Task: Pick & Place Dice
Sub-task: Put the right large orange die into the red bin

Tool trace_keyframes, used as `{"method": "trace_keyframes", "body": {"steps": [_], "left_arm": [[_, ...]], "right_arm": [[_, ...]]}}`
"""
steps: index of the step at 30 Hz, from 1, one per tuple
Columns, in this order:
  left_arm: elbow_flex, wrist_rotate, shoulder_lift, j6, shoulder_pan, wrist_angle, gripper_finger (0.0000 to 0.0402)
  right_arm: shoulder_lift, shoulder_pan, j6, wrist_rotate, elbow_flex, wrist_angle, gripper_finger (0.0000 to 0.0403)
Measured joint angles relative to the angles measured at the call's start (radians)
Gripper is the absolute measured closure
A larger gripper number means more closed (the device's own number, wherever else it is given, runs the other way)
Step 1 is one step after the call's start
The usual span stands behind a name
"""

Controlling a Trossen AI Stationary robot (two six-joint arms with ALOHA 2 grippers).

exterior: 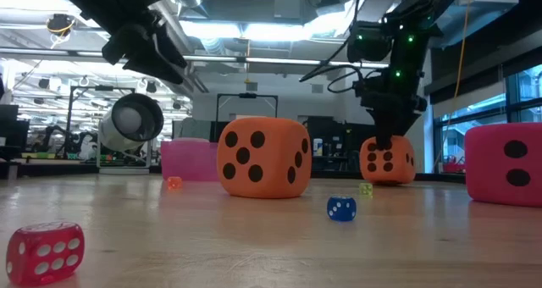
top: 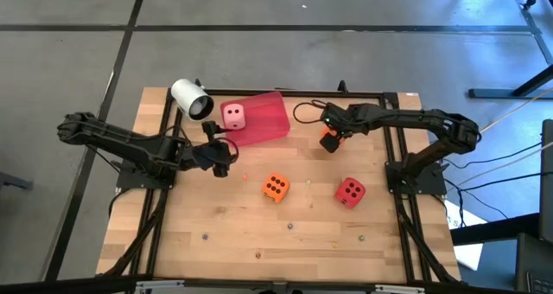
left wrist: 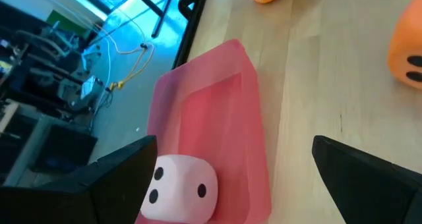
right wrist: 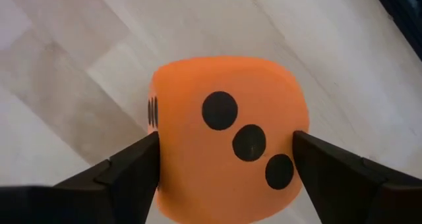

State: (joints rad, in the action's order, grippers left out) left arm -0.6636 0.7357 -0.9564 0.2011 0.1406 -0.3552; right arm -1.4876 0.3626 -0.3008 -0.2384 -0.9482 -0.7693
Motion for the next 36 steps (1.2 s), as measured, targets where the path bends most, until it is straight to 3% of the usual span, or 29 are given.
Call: {"method": "trace_keyframes", "body": {"steps": [5,9,15,36], "left_arm": [[0.0,0.0,0.0,0.0,0.0,0.0,0.0002],[0.0,0.0,0.0,-0.007,0.0,0.0,0.0002],[0.0,-0.002,0.0,-0.106,0.002,-0.002,0.0002],[0.0,-0.005,0.0,-0.183,0.002,-0.012,0.0002]], "right_arm": [[0.0,-0.036,0.02,0.015,-0.07,-0.004,0.0091],[0.0,-0.05,0.025,0.038,-0.127,-0.005,0.0121],[0.0,-0.057,0.005,0.068,-0.133,-0.037,0.015],[0.002,-0.036,-0.19,0.076,-0.094,-0.105,0.0007]]}}
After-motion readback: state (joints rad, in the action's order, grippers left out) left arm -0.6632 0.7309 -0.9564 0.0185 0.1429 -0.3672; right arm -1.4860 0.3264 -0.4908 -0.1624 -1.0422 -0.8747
